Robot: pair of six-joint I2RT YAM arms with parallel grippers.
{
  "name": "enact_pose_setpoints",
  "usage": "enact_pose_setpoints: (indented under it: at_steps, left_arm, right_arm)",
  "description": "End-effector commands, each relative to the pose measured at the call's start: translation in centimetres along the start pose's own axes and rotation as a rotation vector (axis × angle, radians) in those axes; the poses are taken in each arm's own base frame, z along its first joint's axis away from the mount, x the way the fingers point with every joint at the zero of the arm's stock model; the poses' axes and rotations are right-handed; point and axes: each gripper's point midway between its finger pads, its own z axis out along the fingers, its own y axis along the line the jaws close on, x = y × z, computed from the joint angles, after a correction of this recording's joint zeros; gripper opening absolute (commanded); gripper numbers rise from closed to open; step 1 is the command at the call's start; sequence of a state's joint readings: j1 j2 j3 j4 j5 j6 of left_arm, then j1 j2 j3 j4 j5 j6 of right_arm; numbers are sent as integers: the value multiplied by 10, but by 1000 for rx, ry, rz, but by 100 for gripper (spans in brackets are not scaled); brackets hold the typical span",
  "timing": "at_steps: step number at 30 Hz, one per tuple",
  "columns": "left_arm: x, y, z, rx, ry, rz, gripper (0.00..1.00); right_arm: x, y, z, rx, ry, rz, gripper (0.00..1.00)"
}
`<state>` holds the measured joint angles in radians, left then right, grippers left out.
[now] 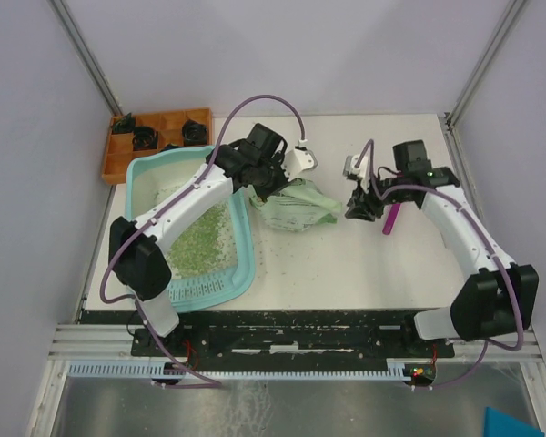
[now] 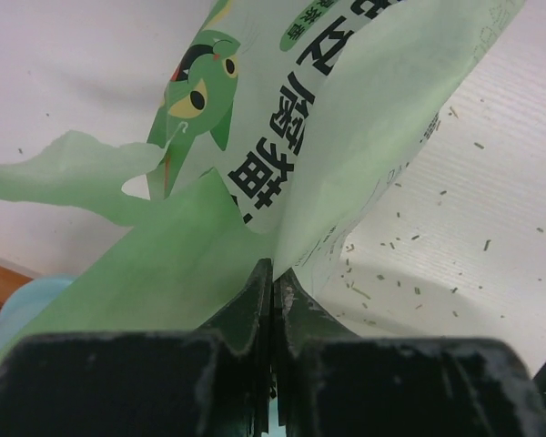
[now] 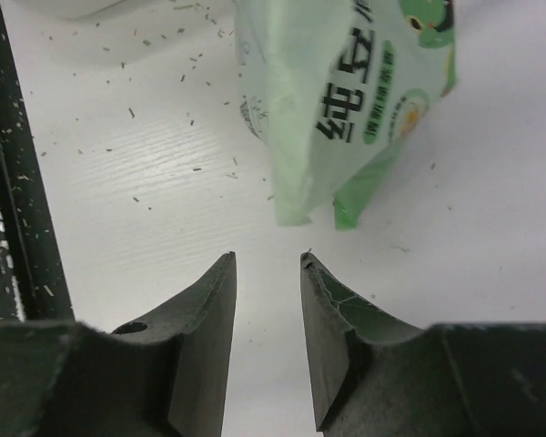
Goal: Fill the litter box with clean litter
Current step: Close the cat litter bag at the center of the board.
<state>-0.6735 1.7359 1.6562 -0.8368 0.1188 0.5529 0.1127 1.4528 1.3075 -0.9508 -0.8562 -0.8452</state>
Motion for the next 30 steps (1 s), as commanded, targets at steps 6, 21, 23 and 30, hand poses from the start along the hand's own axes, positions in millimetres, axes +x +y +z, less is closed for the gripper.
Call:
enact_pose_setpoints:
  at_steps: [6,21,23,30]
  left_arm:
    - [-7,8,-19,26,-36,-171,3]
    - [-41,27,-15,2,-100,-247,3]
    - [-46,29,-14,8,-111,-259,3]
    - [-50,21,-11,53,-135,-278,3]
  right_arm:
    - [-55,-42,22,306,-134,-283,41]
    - [-113,-4,7,248,-71,-548,40]
    - [-102,8,8,222,-63,-561,41]
    - [-73,26,38,205,-32,-637,41]
